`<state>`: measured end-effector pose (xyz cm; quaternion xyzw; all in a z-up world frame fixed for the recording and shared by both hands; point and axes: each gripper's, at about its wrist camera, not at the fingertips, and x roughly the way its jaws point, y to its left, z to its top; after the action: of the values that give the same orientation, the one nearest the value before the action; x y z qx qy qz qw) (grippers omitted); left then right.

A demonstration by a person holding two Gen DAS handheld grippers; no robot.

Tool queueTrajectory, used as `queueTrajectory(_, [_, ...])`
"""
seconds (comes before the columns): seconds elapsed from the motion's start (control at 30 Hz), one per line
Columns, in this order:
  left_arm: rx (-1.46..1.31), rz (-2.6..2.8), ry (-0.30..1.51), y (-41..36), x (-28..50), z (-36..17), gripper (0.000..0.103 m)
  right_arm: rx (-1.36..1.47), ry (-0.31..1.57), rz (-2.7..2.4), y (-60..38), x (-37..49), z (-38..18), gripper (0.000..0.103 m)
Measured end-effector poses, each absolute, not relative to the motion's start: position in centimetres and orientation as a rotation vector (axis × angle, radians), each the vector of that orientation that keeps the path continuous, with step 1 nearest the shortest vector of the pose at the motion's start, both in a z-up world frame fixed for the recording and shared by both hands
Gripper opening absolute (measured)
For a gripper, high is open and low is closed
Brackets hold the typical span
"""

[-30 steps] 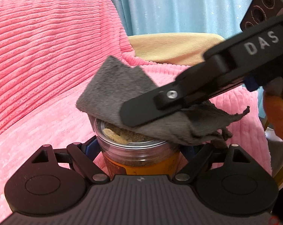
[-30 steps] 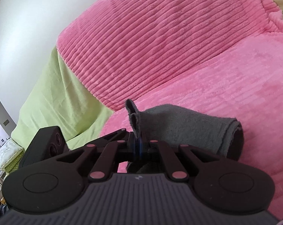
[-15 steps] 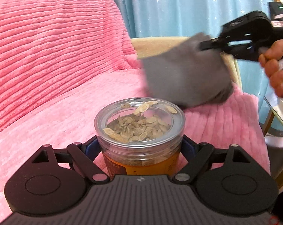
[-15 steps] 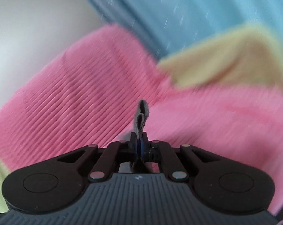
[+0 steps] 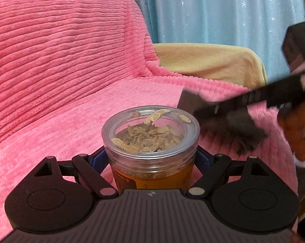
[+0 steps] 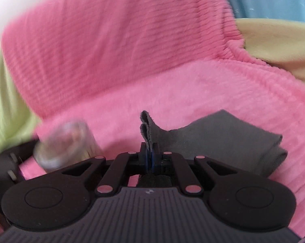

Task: Clean container
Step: 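Lift the cloth away from the jar with the right gripper, then set the jar down with the left gripper and release the cloth with the right gripper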

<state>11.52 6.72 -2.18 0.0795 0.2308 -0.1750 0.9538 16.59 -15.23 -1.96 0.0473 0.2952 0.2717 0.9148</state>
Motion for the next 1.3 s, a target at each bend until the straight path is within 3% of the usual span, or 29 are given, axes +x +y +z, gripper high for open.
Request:
queueTrajectory(0.17, [0.174,-0.357,0.475,6.3,11.5,-2.1,0.086,-0.028,0.673,0.538,-14.6,16.7,-3.3,0.005])
queueTrajectory(0.37, [0.211,-0.336,0.470,5.7,10.9,-1.7,0.089,-0.233,0.593,0.474,-12.7,15.2,-2.8,0.011])
queueTrajectory(0.7, [0.157,-0.262,0.478,6.7,8.6,1.6,0.102,-0.134,0.563,0.402,-15.4,11.4,0.8,0.011])
queueTrajectory(0.97, [0.133,-0.219,0.617,5.9,5.7,1.8,0.102,0.031,0.640,0.331,-18.0,8.6,0.8,0.011])
queueTrajectory(1.3, [0.156,-0.174,0.691,3.7,5.9,0.4,0.102,0.015,0.690,0.319,-16.1,8.0,0.1,0.011])
